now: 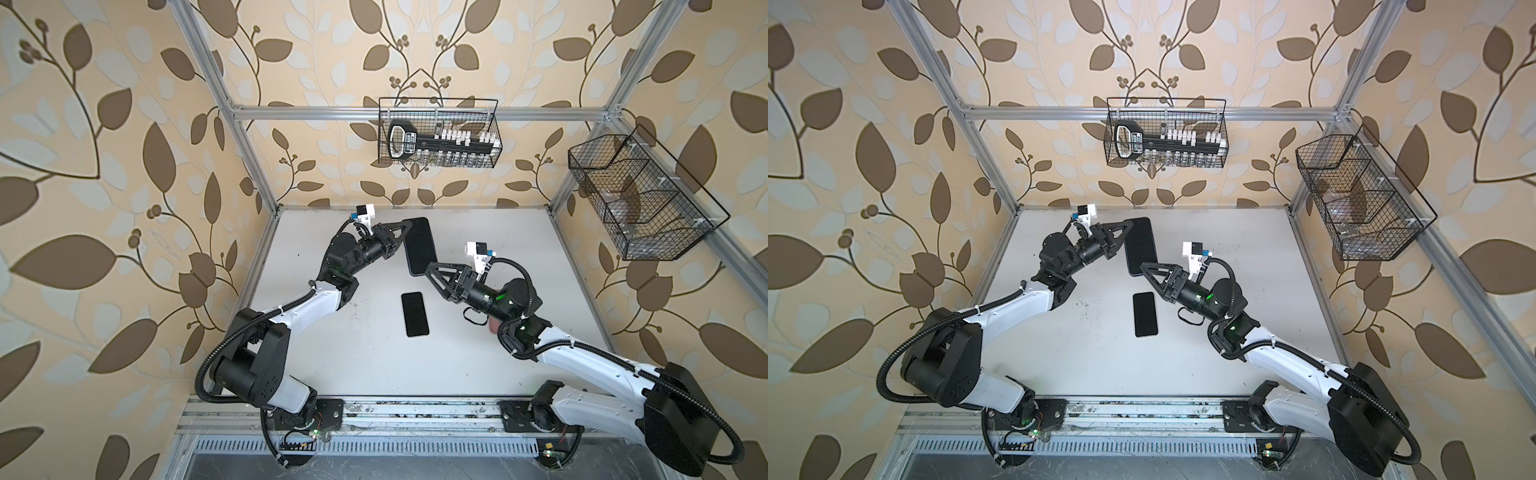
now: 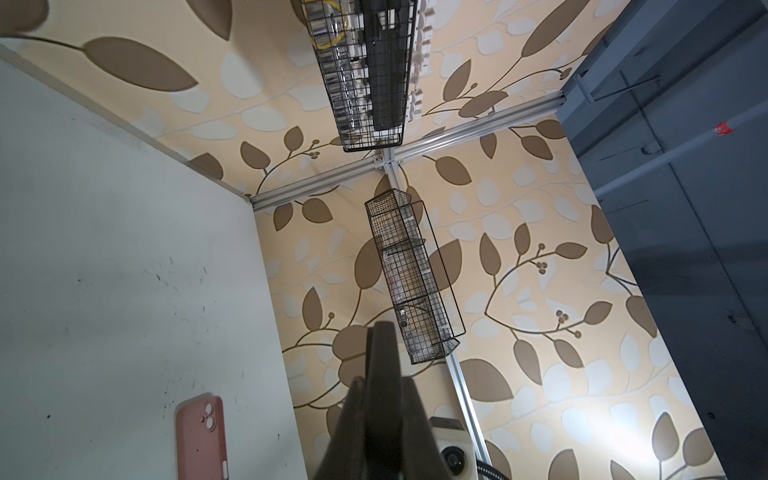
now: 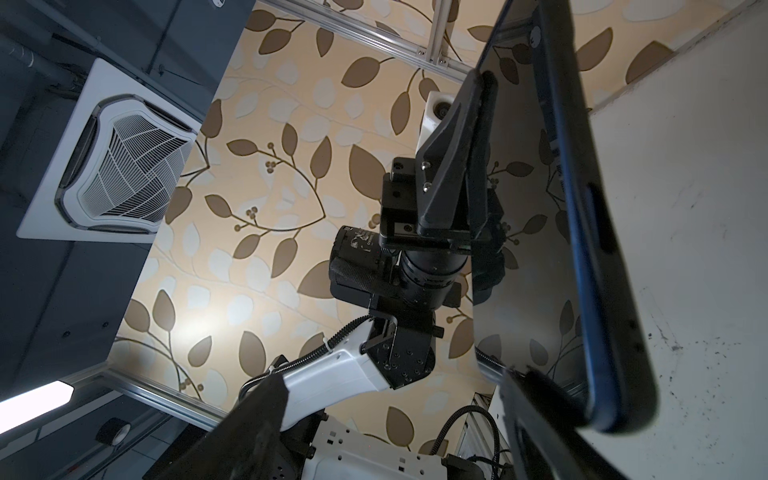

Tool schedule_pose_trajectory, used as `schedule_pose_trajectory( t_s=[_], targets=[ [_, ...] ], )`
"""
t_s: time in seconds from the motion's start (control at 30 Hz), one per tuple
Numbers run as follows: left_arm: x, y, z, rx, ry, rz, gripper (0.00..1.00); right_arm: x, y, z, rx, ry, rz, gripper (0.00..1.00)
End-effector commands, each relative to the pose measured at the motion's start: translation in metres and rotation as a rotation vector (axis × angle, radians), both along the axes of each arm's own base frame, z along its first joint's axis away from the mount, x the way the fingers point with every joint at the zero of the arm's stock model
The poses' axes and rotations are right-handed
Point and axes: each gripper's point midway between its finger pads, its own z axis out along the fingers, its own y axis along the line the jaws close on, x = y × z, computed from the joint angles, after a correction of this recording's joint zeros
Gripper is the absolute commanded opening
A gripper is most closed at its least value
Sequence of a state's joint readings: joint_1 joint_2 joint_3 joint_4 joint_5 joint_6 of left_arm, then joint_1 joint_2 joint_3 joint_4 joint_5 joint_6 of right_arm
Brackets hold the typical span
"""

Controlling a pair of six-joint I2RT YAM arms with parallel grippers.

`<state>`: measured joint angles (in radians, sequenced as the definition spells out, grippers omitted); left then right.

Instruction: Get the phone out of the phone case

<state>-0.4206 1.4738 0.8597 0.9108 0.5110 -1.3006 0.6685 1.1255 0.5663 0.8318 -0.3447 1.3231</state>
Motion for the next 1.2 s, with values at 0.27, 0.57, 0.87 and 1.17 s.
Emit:
schedule_pose_trajectory(
  t_s=[0.27, 0.57, 0.87, 1.17],
  targets=[
    [-0.041, 0.009, 0.077, -0.143, -0.178, -0.033, 0.00, 0.010, -0.005, 0.006, 0.009, -0.010, -0.020, 0.82],
    [-0.036, 0.005, 0.077, -0.106, -0.186, -0.029, 0.00, 0.006, -0.007, 0.008, 0.014, -0.011, -0.016, 0.82],
    [-0.011, -0.009, 0.071, -0.070, -0.185, -0.042, 0.00, -0.008, -0.007, 0.012, -0.002, -0.022, -0.010, 0.82],
    [-0.008, -0.011, 0.075, -0.080, -0.187, -0.054, 0.00, -0.007, -0.009, 0.007, -0.008, -0.015, -0.014, 0.82]
  ],
)
